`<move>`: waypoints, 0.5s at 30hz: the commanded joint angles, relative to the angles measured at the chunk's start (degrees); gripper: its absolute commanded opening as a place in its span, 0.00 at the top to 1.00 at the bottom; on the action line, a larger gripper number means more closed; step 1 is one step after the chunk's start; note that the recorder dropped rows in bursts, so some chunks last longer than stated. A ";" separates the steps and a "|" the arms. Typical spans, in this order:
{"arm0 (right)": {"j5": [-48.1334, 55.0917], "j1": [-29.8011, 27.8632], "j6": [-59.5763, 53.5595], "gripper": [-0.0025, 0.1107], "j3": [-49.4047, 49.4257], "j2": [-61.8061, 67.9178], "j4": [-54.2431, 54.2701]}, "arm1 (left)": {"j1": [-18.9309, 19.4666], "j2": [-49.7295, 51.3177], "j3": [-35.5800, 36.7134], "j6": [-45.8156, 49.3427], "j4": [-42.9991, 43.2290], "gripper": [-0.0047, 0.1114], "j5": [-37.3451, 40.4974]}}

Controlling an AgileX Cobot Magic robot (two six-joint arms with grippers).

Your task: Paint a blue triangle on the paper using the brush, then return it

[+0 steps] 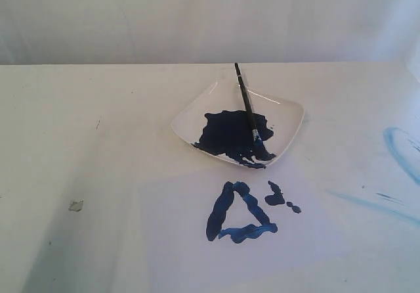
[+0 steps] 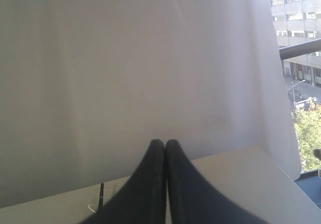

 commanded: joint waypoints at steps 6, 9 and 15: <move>0.03 -0.31 -0.64 0.98 0.24 0.25 0.29 | 0.30 -10.60 0.27 3.62 -0.19 0.96 19.50; 0.03 -0.31 -0.64 0.98 0.24 0.25 0.29 | 2.04 -19.73 0.27 3.99 -0.19 0.96 35.22; 0.03 -0.31 -0.64 0.98 0.24 0.25 0.29 | 4.89 -31.98 5.13 4.45 0.06 0.96 35.86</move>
